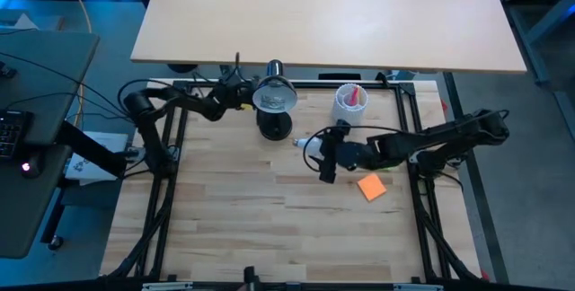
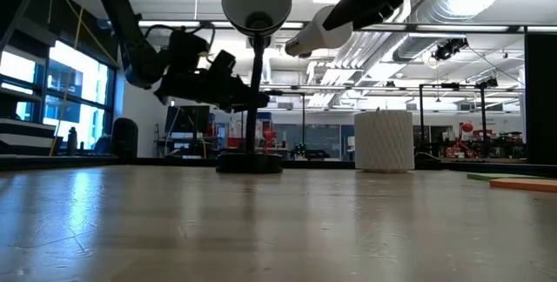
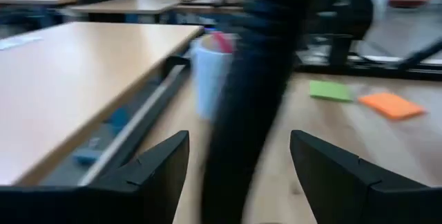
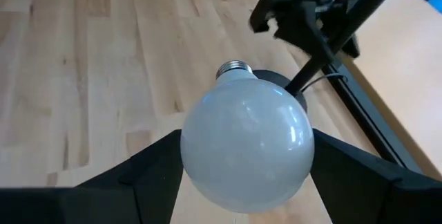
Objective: Screw lightbulb
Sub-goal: Insert the lightbulb into the desk lamp
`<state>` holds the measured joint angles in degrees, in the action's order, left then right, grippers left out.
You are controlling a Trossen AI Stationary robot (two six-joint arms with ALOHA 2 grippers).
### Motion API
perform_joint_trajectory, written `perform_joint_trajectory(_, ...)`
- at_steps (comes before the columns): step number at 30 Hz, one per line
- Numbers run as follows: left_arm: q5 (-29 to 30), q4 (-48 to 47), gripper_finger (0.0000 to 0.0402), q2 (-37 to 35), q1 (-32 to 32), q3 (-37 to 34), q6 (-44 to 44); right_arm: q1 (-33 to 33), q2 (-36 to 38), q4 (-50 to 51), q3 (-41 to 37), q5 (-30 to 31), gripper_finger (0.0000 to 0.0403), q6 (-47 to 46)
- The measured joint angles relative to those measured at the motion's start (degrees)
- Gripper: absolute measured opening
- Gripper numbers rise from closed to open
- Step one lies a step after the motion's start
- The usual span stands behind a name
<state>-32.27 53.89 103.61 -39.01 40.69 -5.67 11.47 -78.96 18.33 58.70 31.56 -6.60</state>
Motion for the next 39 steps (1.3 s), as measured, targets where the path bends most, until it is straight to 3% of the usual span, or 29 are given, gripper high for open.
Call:
perform_joint_trajectory(3,0.75,-3.20,0.0245,-0.18,1.02,0.22,-0.34,1.49,0.00,0.36,0.00,1.86,0.0281,-1.10)
perform_joint_trajectory(7,4.37,-14.59,0.0236,-2.64,1.29,0.09,-3.64,3.81,0.00,2.52,0.00,5.28,0.0281,-4.09)
perform_joint_trajectory(11,5.89,-17.17,0.0211,-4.89,1.64,-0.98,-5.37,5.29,0.00,3.40,0.00,7.73,0.0281,-6.00)
perform_joint_trajectory(21,14.12,-18.78,0.0056,-5.64,5.41,-1.22,-1.94,6.29,-0.02,3.38,0.00,11.09,0.0281,-6.47)
perform_joint_trajectory(24,21.43,-20.64,0.0043,-5.79,8.90,-1.04,1.18,6.89,-0.02,1.94,0.00,11.84,0.0281,-6.42)
perform_joint_trajectory(31,47.81,-23.22,0.0043,-5.75,21.09,-1.01,18.38,11.60,-0.02,-4.54,0.00,9.83,0.0281,-1.63)
perform_joint_trajectory(35,56.08,-24.56,0.0051,-5.86,28.08,-1.10,24.85,14.64,-0.04,-4.75,0.00,14.47,0.0281,-0.82)
perform_joint_trajectory(39,56.91,-28.31,0.0072,-7.96,33.59,-1.28,26.82,16.66,-0.03,-4.79,0.00,18.02,0.0281,-0.41)
